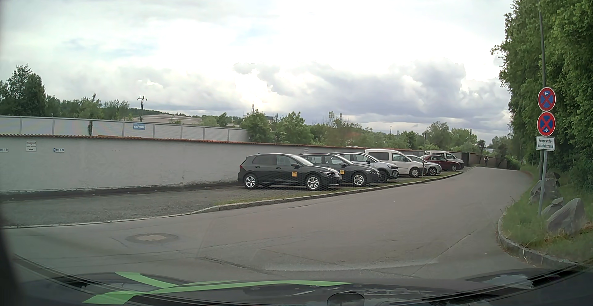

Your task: Follow the waypoints while adhering to traffic rules and regulations

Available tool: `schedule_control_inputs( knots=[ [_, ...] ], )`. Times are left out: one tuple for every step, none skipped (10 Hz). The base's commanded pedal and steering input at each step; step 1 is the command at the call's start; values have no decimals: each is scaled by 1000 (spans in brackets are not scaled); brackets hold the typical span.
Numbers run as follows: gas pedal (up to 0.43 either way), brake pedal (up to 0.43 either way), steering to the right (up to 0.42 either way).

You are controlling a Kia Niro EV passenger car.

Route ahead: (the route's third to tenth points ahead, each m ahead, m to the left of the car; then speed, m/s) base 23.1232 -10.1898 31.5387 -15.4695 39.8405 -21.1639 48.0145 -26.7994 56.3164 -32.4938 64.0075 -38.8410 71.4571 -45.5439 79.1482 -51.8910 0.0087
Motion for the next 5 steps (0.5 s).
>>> schedule_control_inputs(
  knots=[
    [0,213,927],
    [0,213,927],
    [0,213,927],
    [0,213,927],
    [0,213,927]
  ],
)
